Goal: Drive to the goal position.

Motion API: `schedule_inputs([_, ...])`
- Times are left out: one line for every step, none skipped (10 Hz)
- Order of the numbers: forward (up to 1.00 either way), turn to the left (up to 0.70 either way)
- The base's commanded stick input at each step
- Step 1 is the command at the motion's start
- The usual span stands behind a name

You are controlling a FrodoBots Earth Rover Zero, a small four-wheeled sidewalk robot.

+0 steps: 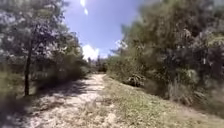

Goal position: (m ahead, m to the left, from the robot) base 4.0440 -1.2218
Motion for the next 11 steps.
schedule_inputs([0.5, 0.0])
schedule_inputs([0.5, 0.0])
schedule_inputs([0.5, 0.0])
schedule_inputs([0.5, 0.0])
schedule_inputs([0.5, 0.0])
schedule_inputs([0.5, 0.0])
schedule_inputs([0.5, 0.0])
schedule_inputs([0.5, 0.0])
schedule_inputs([0.5, 0.0])
schedule_inputs([0.5, 0.0])
schedule_inputs([0.5, 0.0])
